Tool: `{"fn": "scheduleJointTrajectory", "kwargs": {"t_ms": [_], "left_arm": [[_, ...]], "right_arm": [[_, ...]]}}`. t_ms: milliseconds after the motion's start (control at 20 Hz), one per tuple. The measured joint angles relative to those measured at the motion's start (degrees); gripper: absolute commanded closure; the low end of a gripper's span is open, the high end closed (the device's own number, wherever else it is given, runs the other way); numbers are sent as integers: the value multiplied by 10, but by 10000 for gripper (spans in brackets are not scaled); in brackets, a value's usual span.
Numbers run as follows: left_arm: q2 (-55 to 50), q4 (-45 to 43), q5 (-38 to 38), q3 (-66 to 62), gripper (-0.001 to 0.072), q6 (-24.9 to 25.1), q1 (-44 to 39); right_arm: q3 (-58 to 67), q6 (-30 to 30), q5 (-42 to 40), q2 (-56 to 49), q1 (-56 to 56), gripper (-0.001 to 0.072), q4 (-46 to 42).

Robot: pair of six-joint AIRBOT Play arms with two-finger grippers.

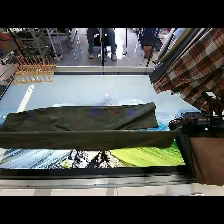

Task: Fold the clothes and pants, and hang the long-sleeved shirts on hangers.

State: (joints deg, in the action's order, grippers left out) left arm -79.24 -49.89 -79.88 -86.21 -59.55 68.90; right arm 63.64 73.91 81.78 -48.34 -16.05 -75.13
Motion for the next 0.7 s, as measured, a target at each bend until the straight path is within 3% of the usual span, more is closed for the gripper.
{"fn": "scheduleJointTrajectory", "kwargs": {"t_ms": [250,500,550,650,700], "left_arm": [[-12,-5,2,0,686,50,30],[-49,-6,-14,0,679,83,34],[-58,-7,-20,0,654,85,34],[-75,-7,-26,0,430,83,31],[-81,-7,-28,0,397,78,29]], "right_arm": [[-15,10,60,10,0,691,2],[-120,13,116,54,1,689,21],[-145,15,126,70,1,689,23],[-181,17,139,95,1,688,8],[-192,23,140,105,1,688,-11]]}}
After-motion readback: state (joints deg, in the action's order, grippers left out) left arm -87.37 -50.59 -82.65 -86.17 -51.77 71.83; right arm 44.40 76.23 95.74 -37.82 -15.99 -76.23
